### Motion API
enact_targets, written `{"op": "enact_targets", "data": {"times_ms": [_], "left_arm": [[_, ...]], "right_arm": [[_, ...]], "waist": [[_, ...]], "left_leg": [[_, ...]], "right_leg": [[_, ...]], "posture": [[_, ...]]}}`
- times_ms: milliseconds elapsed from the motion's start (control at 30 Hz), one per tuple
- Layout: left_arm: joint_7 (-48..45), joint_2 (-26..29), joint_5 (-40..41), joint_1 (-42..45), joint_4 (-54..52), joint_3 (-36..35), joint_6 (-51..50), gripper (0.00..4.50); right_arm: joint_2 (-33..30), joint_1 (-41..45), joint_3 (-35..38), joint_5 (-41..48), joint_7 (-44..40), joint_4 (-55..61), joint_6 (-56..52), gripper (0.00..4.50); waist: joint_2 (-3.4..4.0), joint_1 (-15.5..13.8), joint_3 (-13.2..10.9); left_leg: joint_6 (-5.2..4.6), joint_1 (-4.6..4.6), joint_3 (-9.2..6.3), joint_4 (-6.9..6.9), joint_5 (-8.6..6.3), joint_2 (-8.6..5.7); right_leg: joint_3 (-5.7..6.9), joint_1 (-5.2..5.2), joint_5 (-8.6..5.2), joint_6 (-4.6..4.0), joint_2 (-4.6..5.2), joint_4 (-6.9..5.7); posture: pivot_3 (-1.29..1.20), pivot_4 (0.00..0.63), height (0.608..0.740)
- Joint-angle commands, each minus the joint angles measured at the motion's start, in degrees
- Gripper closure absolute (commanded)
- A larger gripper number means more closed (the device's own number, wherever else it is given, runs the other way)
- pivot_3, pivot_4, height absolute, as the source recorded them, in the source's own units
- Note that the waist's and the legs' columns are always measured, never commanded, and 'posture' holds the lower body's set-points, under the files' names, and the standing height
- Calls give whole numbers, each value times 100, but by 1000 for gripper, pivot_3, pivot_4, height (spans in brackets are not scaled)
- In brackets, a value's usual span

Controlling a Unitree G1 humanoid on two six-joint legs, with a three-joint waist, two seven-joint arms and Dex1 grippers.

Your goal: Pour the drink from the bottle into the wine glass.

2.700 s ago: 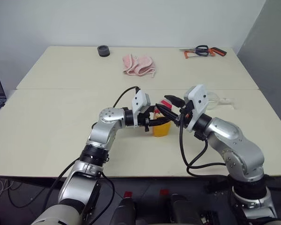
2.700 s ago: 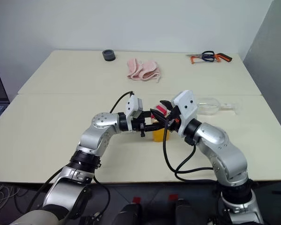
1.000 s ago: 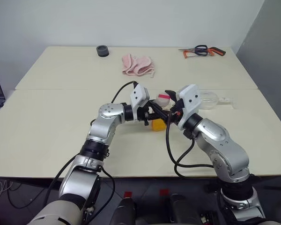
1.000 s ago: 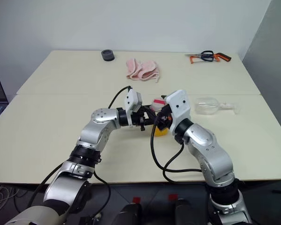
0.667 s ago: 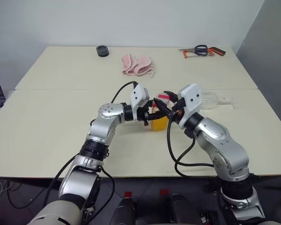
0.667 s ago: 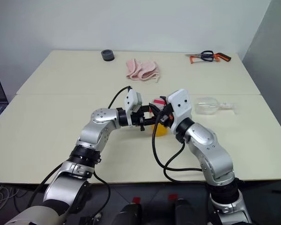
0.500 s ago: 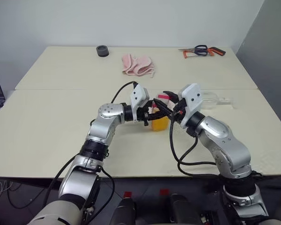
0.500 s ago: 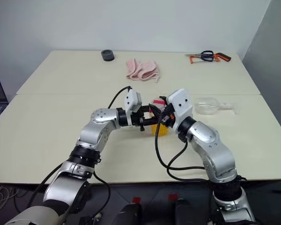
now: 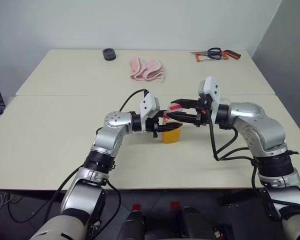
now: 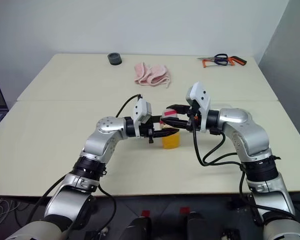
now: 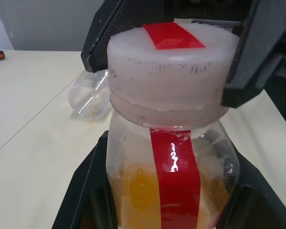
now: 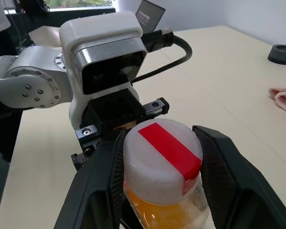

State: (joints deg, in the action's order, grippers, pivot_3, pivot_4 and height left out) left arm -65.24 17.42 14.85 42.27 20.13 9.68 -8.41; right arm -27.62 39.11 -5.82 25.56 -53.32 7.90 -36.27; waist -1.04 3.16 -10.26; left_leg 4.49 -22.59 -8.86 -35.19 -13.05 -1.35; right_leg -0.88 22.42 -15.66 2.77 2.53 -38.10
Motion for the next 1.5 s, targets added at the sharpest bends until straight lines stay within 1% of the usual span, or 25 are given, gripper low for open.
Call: {"op": "enact_targets", "data": {"times_ms": [33, 67, 133, 233, 367, 433, 533, 733, 967, 1200, 1500], "left_arm": [[167, 10, 68, 125, -181, -192, 44, 2606], [166, 5, 76, 132, -173, -190, 36, 2606], [158, -5, 91, 149, -154, -184, 26, 2607], [136, -5, 93, 193, -78, -182, 50, 2607], [166, -21, 48, 361, 261, -239, 173, 2610], [171, -31, 16, 426, 457, -250, 267, 2611], [151, -56, -19, 482, 657, -242, 378, 2611], [89, -59, -45, 523, 853, -216, 526, 2612], [23, -44, -77, 532, 943, -193, 632, 2612], [-10, -14, -90, 459, 913, -191, 662, 2613], [18, 6, -85, 442, 824, -198, 595, 2613]], "right_arm": [[173, -178, 67, 324, 152, 585, -131, 1565], [231, -267, 113, 283, 325, 739, -116, 1278], [333, -465, 195, 170, 714, 1070, -60, 515], [382, -767, 236, -49, 1195, 1549, 35, 509], [575, -1172, 78, -421, 2029, 2281, 23, 509], [773, -1224, -86, -793, 2512, 2360, 116, 509], [967, -1240, -245, -1072, 2849, 2363, 170, 509], [957, -1194, -403, -1433, 3018, 2165, 269, 509], [1019, -1115, -323, -1687, 3178, 1862, 428, 509], [1048, -1170, -171, -1697, 3268, 1824, 475, 509], [912, -1326, 12, -1694, 3313, 1876, 418, 509]], "waist": [[0, 12, 0], [0, 9, 0], [0, 5, 0], [0, -7, 0], [0, -20, 0], [0, 8, 0], [0, 4, 0], [0, -3, 0], [0, 0, 0], [0, 3, 0], [0, 3, 0]], "left_leg": [[0, 1, 1, 0, 0, 0], [0, 2, 1, 0, 0, 2], [0, 1, -1, 0, 0, 2], [0, -1, 0, -1, 0, -1], [0, -1, -1, 0, 0, -1], [0, 1, 0, 0, 0, 1], [0, 3, 0, 1, 0, 2], [2, 1, 0, 0, 1, 0], [1, 2, 0, 0, 0, 1], [0, 2, 0, 0, 0, 1], [0, 2, 0, 0, 0, 1]], "right_leg": [[-2, 1, 0, 0, 0, -2], [-2, 1, 0, 0, -1, -3], [0, 1, 0, 0, -1, -2], [-1, 1, 0, 0, 0, -1], [-1, 2, 0, 0, 0, 0], [-1, 2, 0, 0, -2, -2], [-1, 3, 0, 0, -4, -5], [-2, 3, 0, 0, -2, -3], [-2, 3, 0, 0, -3, -5], [-2, 3, 0, 0, -3, -5], [-2, 3, 0, 0, -3, -5]], "posture": [[0, 150, 740], [0, 150, 740], [0, 150, 740], [0, 150, 740], [0, 150, 740], [0, 150, 740], [0, 150, 740], [0, 150, 740], [0, 150, 740], [0, 150, 740], [0, 150, 740]]}}
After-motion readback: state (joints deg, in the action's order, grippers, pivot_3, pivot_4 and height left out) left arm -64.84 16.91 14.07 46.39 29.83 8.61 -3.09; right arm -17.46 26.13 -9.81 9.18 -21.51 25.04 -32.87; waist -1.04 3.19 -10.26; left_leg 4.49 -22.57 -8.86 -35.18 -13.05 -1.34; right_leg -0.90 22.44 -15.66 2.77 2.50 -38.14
